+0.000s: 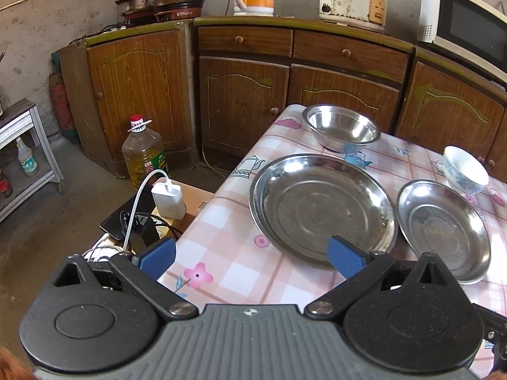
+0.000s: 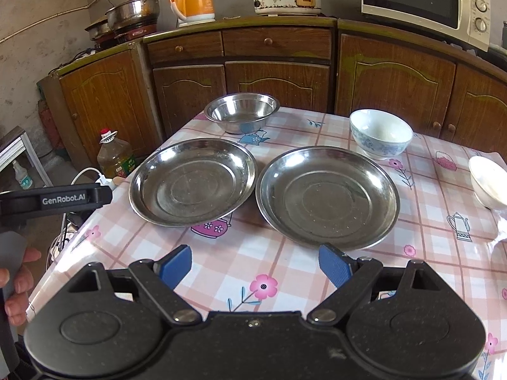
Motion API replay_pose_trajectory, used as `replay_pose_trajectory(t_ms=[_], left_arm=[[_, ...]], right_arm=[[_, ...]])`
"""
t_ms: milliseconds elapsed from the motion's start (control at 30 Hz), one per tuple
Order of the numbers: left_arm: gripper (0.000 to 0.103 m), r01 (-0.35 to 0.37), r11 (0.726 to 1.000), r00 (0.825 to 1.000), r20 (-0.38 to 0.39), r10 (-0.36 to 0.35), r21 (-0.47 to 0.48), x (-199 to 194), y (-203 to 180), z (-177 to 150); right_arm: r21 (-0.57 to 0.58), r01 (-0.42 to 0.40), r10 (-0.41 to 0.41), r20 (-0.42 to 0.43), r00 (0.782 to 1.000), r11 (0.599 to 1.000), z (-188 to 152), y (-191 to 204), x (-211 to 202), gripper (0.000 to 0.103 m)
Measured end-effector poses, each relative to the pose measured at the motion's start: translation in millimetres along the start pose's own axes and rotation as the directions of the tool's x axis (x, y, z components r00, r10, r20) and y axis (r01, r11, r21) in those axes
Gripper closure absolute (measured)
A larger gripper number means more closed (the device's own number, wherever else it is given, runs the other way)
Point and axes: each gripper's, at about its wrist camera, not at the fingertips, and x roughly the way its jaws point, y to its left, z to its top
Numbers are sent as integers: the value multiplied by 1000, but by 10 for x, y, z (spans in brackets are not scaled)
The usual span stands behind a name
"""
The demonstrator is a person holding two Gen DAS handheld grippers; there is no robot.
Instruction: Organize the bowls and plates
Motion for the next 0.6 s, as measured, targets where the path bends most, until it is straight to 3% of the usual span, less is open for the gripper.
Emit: replay_pose_trajectory(t_ms=[600], left_arm=[[0,16,999,999,-39,-18,-35,381,123,170]], right_arm=[[-85,-15,13,-18,1000,996,353,162,623,0]])
